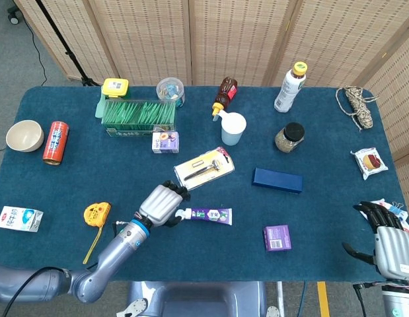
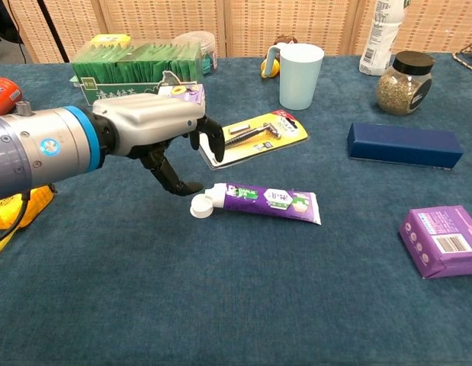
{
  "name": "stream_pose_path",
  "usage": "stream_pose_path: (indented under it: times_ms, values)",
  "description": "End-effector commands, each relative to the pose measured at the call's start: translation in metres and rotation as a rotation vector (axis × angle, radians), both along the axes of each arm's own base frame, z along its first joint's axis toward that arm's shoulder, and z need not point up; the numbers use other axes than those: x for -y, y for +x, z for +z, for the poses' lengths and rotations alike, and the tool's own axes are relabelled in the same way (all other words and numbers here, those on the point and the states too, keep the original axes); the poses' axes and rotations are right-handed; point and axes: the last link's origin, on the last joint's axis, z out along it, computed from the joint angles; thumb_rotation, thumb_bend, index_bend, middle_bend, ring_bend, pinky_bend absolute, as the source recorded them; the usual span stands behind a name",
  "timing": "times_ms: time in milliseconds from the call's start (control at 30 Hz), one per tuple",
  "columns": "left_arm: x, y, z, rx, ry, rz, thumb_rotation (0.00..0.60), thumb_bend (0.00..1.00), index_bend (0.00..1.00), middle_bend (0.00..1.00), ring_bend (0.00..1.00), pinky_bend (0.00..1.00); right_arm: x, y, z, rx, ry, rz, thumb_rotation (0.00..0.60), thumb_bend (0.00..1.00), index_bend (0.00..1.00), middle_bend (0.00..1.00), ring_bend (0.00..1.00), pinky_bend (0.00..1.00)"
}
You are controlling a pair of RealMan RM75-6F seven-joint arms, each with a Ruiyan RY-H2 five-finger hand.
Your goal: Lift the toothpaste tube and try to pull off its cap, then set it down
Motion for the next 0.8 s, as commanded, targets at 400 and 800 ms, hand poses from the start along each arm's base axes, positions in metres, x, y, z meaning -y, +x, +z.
stream_pose_path:
  times_ms: [400,800]
  values:
    - [-0.001,0.007,-0.033,-0.011,-0.018,0.049,0.507,0.32,0.34,0.28,0.28,0.2,-0.008,-0.003,0.005,-0.002,-0.017,-0.018,0.6,0.0,0.24,0.2,0.16,0.17]
    - [0.001,0.012,-0.044,0.002,-0.039,0.072,0.507,0.32,0.36,0.3,0.3,0.2,-0.012,-0.005,0.007,-0.003,-0.023,-0.024,0.6,0.0,0.23,0.2,0.16,0.17]
